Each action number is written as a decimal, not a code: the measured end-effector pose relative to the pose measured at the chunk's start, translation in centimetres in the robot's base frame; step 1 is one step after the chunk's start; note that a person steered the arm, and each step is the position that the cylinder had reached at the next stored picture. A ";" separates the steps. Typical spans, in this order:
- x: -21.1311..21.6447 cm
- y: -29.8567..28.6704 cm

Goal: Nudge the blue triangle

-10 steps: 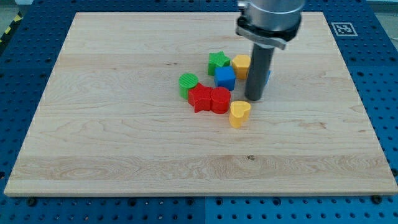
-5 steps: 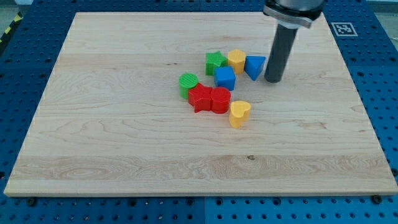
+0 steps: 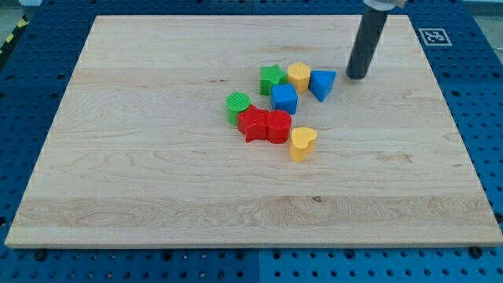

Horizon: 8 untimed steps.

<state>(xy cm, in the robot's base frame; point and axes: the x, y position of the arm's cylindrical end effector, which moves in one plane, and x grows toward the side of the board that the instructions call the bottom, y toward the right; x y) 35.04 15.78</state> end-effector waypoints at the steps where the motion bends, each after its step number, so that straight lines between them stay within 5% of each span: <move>1: 1.0 -2.2; 6: 5.0 -6.9; 8: -2.4 -5.1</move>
